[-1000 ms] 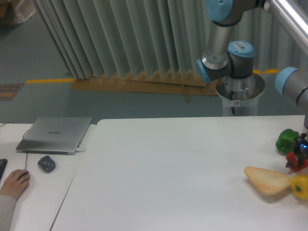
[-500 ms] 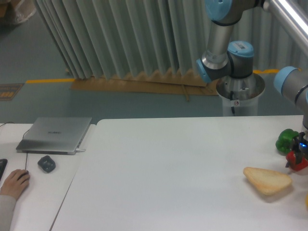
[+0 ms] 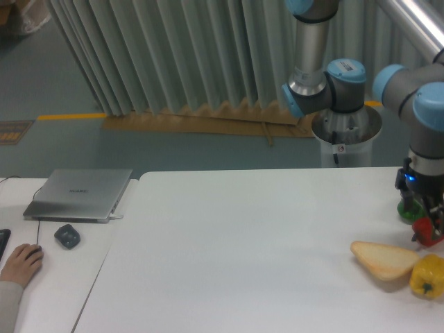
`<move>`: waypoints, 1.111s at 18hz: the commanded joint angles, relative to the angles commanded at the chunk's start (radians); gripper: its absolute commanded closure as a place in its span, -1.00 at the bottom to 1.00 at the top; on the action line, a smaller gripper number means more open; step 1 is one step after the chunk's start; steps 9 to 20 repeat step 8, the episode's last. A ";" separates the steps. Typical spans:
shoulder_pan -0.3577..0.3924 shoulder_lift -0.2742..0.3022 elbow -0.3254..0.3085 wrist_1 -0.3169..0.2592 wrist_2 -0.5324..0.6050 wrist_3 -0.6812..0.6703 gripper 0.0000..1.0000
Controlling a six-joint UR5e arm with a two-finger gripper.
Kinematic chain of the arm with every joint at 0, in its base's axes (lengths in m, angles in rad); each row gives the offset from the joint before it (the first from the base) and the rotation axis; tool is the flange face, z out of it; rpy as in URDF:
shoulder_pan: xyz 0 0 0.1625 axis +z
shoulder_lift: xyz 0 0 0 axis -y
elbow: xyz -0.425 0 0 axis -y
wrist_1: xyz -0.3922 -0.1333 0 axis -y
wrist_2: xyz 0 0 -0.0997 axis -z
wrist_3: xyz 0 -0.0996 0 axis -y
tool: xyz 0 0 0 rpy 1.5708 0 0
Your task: Place the yellow pepper on the table
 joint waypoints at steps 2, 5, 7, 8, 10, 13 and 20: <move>-0.015 0.054 0.002 -0.081 -0.006 0.008 -1.00; -0.038 0.100 0.002 -0.164 -0.044 0.002 -1.00; -0.040 0.101 0.002 -0.172 -0.058 -0.004 -1.00; -0.040 0.104 0.002 -0.172 -0.058 -0.004 -1.00; -0.040 0.104 0.002 -0.172 -0.058 -0.004 -1.00; -0.040 0.104 0.002 -0.172 -0.058 -0.004 -1.00; -0.040 0.104 0.002 -0.172 -0.058 -0.004 -1.00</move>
